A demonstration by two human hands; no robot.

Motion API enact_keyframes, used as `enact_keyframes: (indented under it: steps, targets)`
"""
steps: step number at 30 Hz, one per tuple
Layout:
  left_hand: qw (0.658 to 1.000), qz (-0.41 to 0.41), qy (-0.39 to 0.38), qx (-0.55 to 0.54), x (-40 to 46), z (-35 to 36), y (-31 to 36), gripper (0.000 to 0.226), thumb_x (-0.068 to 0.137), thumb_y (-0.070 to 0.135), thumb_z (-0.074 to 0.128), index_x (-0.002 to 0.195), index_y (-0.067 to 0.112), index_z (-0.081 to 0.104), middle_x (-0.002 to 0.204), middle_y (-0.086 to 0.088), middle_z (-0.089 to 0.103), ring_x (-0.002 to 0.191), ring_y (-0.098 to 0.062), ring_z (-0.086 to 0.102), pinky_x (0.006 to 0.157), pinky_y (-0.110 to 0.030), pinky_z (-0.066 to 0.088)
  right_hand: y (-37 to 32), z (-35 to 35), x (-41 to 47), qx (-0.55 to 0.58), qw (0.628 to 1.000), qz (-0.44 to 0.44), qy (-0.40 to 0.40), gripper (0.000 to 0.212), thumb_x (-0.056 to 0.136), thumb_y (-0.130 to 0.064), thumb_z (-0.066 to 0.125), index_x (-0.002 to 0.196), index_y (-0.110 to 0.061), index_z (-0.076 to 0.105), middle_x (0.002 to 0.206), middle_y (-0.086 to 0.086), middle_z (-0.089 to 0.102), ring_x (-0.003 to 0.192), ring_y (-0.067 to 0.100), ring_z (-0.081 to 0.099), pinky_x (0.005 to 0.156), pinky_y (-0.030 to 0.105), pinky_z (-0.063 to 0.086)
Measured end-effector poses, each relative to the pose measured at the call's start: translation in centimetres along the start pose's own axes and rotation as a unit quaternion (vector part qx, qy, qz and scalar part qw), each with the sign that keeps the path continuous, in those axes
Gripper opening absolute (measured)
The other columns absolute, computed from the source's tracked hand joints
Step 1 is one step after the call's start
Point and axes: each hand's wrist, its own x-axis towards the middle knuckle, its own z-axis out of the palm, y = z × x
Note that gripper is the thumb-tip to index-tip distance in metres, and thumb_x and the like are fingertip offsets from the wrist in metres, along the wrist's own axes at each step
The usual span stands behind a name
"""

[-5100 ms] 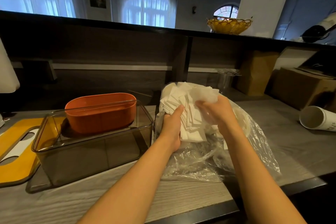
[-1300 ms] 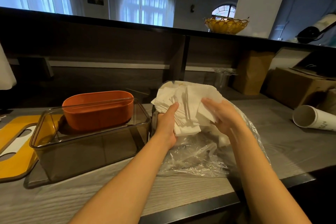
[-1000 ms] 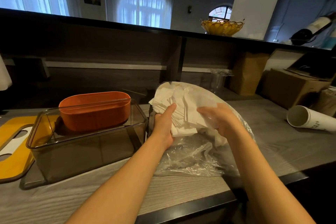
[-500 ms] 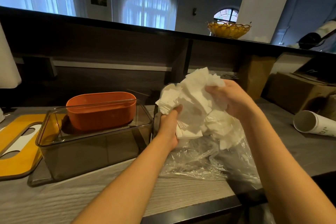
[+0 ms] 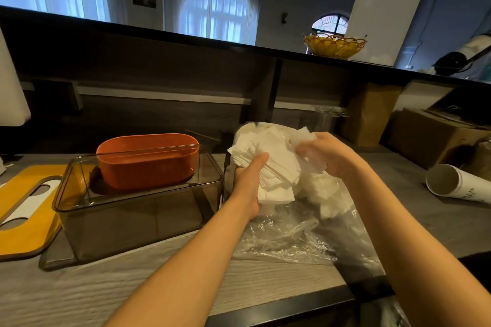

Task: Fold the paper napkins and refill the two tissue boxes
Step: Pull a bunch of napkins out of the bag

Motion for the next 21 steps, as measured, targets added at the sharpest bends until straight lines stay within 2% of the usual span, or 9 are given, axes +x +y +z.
enact_keyframes:
  steps: [2, 4, 6, 8, 11, 15, 16, 18, 21]
  targets:
    - [1.000, -0.004, -0.004, -0.009, -0.1, 0.0, 0.1, 0.036, 0.096, 0.022, 0.067, 0.131, 0.015, 0.061, 0.108, -0.007, 0.073, 0.084, -0.021, 0.071, 0.062, -0.032, 0.059, -0.1, -0.8, -0.1, -0.001, 0.999, -0.018, 0.041, 0.011, 0.085, -0.012, 0.075, 0.090, -0.015, 0.065, 0.101, 0.012, 0.065, 0.088, 0.023, 0.062, 0.084, 0.045, 0.059]
    - [1.000, -0.006, -0.007, -0.007, 0.1, 0.0, 0.1, 0.037, 0.096, 0.022, 0.067, 0.131, 0.015, 0.060, 0.110, -0.007, 0.073, 0.084, -0.021, 0.071, 0.065, -0.033, 0.059, -0.5, -1.6, -0.6, 0.021, 0.995, -0.088, 0.050, 0.024, 0.082, -0.013, 0.078, 0.102, -0.018, 0.066, 0.103, 0.006, 0.065, 0.093, 0.022, 0.063, 0.074, 0.037, 0.057]
    - [1.000, -0.006, -0.012, 0.000, 0.2, 0.0, 0.0, 0.035, 0.095, 0.022, 0.068, 0.129, 0.014, 0.062, 0.105, -0.008, 0.074, 0.084, -0.022, 0.071, 0.068, -0.034, 0.059, -1.4, -2.4, -1.3, 0.052, 0.988, -0.146, -0.008, 0.030, 0.082, -0.011, 0.078, 0.109, -0.022, 0.067, 0.103, 0.003, 0.067, 0.094, 0.023, 0.065, 0.075, 0.034, 0.057]
    - [1.000, -0.002, -0.011, 0.007, 0.3, -0.1, 0.1, 0.030, 0.094, 0.023, 0.068, 0.123, 0.017, 0.064, 0.099, -0.006, 0.074, 0.085, -0.023, 0.070, 0.072, -0.037, 0.059, -2.3, -2.7, -1.8, 0.067, 0.979, -0.164, -0.105, 0.033, 0.083, -0.008, 0.076, 0.111, -0.024, 0.068, 0.104, 0.003, 0.070, 0.095, 0.023, 0.070, 0.077, 0.032, 0.059]
    - [1.000, -0.005, -0.011, 0.015, 0.4, -0.2, 0.0, 0.032, 0.095, 0.031, 0.067, 0.124, 0.019, 0.064, 0.109, -0.010, 0.073, 0.099, -0.030, 0.070, 0.083, -0.044, 0.059, -2.7, -1.2, -1.2, 0.000, 0.973, -0.155, -0.171, 0.040, 0.083, -0.009, 0.076, 0.120, -0.021, 0.066, 0.105, 0.004, 0.072, 0.093, 0.021, 0.072, 0.075, 0.028, 0.059]
    - [0.998, -0.031, -0.061, -0.011, 0.2, -0.3, 0.3, 0.036, 0.097, 0.044, 0.059, 0.124, 0.021, 0.066, 0.105, -0.009, 0.077, 0.088, -0.025, 0.075, 0.066, -0.036, 0.061, -2.1, 0.5, -0.1, -0.113, 0.977, -0.135, -0.122, 0.060, 0.081, -0.011, 0.080, 0.136, -0.024, 0.057, 0.105, 0.003, 0.065, 0.092, 0.019, 0.065, 0.074, 0.024, 0.055]
    - [0.997, -0.027, -0.068, -0.015, 0.3, -0.3, 0.3, 0.035, 0.097, 0.045, 0.058, 0.121, 0.022, 0.067, 0.102, -0.008, 0.077, 0.086, -0.023, 0.075, 0.066, -0.036, 0.061, -2.0, 0.5, 0.1, -0.119, 0.977, -0.144, -0.103, 0.061, 0.081, -0.011, 0.081, 0.135, -0.026, 0.058, 0.105, 0.003, 0.065, 0.092, 0.018, 0.063, 0.078, 0.026, 0.056]
    - [0.998, -0.018, -0.064, -0.015, 0.3, -0.3, 0.3, 0.036, 0.095, 0.043, 0.063, 0.123, 0.021, 0.066, 0.106, -0.008, 0.077, 0.093, -0.024, 0.074, 0.076, -0.039, 0.061, -1.7, 0.6, 0.1, -0.112, 0.977, -0.163, -0.083, 0.062, 0.080, -0.010, 0.081, 0.135, -0.028, 0.058, 0.111, 0.000, 0.064, 0.095, 0.016, 0.063, 0.083, 0.031, 0.057]
    - [0.999, -0.010, -0.039, 0.006, 0.6, -0.4, -0.1, 0.036, 0.093, 0.031, 0.070, 0.125, 0.018, 0.065, 0.109, -0.009, 0.076, 0.099, -0.027, 0.073, 0.078, -0.040, 0.061, -1.2, 0.8, 0.1, -0.119, 0.974, -0.170, -0.086, 0.063, 0.082, -0.013, 0.080, 0.139, -0.025, 0.055, 0.122, -0.006, 0.059, 0.097, 0.009, 0.061, 0.073, 0.020, 0.052]
